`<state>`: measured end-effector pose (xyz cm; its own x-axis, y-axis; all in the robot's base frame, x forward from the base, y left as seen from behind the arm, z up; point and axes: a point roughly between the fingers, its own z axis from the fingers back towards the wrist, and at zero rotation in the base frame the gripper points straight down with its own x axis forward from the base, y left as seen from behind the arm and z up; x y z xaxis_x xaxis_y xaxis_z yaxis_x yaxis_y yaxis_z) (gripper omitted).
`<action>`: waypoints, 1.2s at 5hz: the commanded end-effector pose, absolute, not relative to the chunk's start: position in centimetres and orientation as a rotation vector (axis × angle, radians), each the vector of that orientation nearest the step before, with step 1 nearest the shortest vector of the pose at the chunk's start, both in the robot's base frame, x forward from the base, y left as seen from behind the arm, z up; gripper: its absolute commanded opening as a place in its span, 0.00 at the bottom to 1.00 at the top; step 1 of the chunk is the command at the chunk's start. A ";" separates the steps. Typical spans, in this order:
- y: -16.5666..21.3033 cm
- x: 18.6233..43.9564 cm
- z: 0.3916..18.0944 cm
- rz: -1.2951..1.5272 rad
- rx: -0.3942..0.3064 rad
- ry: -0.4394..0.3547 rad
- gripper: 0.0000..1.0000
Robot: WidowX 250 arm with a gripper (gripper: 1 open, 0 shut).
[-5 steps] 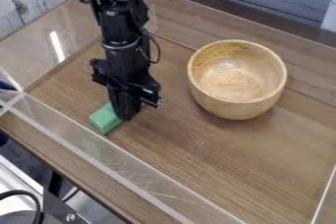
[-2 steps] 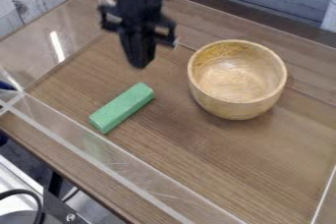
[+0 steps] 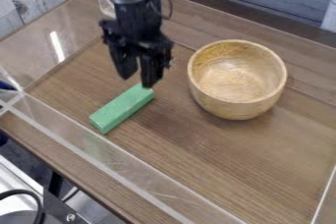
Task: Put the green block in the brown bowl
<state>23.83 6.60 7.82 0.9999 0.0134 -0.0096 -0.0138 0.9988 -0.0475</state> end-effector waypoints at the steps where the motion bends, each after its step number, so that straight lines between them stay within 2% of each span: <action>1: 7.5 23.8 7.0 0.005 -0.024 -0.024 1.00; 4: 9.1 23.1 3.8 0.015 -0.010 -0.002 1.00; 5: 9.3 23.1 3.5 0.019 -0.012 0.002 0.00; 6: 9.3 23.1 3.6 0.023 -0.017 0.004 0.00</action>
<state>22.70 9.06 3.10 0.9996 0.0139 -0.0252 -0.0145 0.9996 -0.0237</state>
